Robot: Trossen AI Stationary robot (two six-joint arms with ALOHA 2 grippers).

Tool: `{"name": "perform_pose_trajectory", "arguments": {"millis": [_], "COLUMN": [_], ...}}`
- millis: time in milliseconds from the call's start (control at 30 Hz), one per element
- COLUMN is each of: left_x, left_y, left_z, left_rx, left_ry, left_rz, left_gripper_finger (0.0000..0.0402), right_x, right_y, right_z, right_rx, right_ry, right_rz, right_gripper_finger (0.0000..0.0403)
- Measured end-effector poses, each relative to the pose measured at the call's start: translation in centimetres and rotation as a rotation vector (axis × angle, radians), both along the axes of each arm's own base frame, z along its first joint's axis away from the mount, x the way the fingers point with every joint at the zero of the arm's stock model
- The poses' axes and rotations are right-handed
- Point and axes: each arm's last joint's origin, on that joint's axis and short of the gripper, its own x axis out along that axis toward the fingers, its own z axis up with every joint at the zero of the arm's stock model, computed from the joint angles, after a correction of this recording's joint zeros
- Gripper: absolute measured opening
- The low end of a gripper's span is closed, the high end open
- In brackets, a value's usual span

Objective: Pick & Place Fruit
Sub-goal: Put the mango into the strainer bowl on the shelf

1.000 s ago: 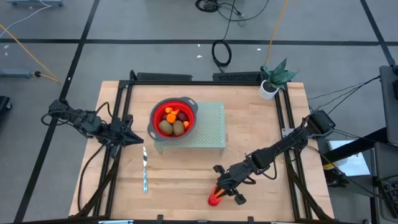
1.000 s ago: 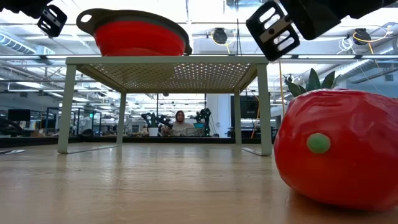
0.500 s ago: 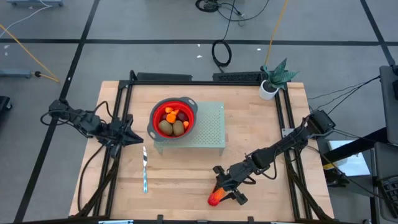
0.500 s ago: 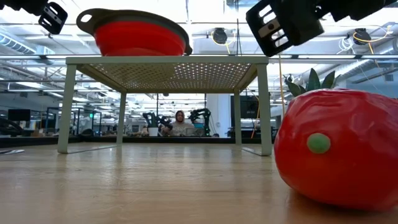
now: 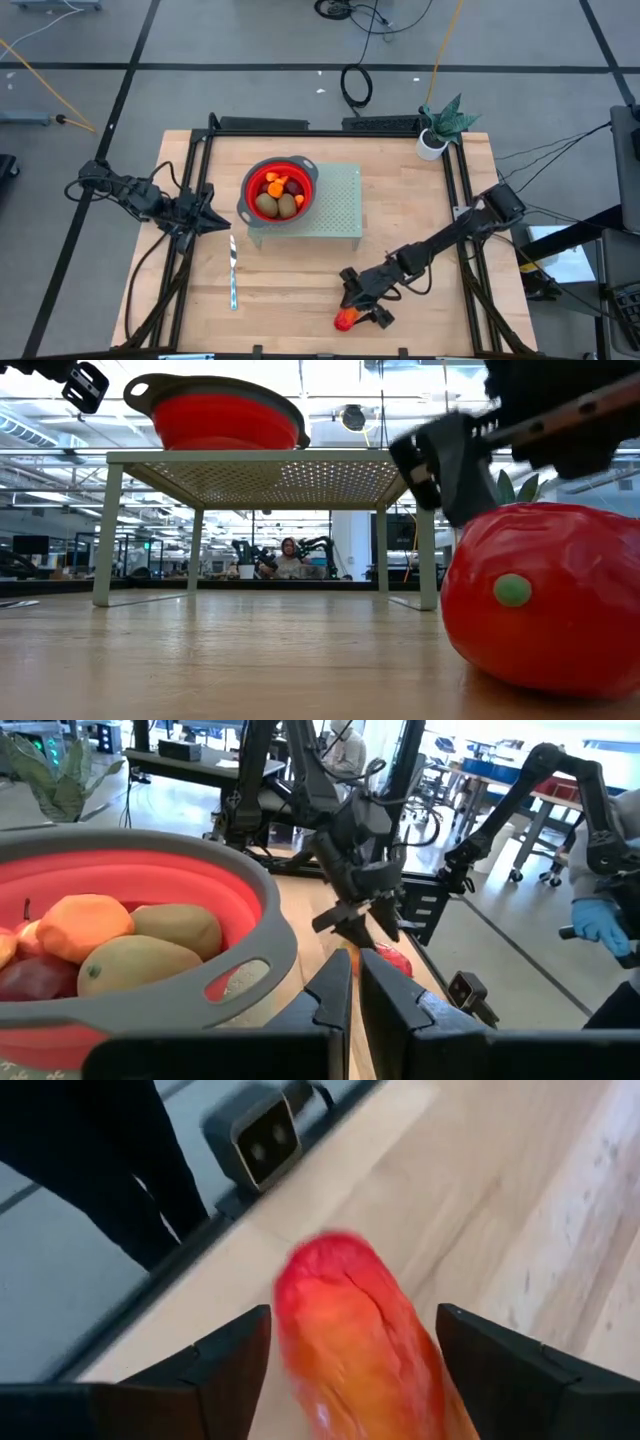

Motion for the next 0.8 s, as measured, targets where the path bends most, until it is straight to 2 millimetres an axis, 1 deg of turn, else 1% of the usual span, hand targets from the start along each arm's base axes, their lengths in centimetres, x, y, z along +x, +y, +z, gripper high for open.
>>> {"name": "perform_pose_trajectory", "arguments": {"millis": [100, 267, 467, 567, 800], "left_x": [0.0, 0.0, 0.0, 0.0, 0.0], "left_y": [0.0, 0.0, 0.0, 0.0, 0.0], "left_z": [0.0, 0.0, 0.0, 0.0, 0.0], "left_rx": [0.0, 0.002, 0.01, 0.01, 0.011], "left_ry": [0.0, -0.001, -0.003, -0.003, -0.003], "left_rz": [0.002, 0.017, 0.016, 0.016, 0.016], "left_gripper_finger": [0.0021, 0.0021, 0.0021, 0.0021, 0.0021], "right_x": [0.1, -0.1, 0.2, 0.2, 0.3], "right_y": [-0.1, -0.1, -0.4, -0.3, -0.3], "right_z": [-0.8, -1.5, -3.0, -3.4, -3.2], "right_rx": [-0.019, -0.06, -0.087, -0.097, -0.081], "right_ry": [0.025, 0.047, 0.085, 0.092, 0.076], "right_rz": [-0.002, 0.015, -0.017, -0.01, -0.016], "right_gripper_finger": [0.0284, 0.0297, 0.0305, 0.0303, 0.0278]}}
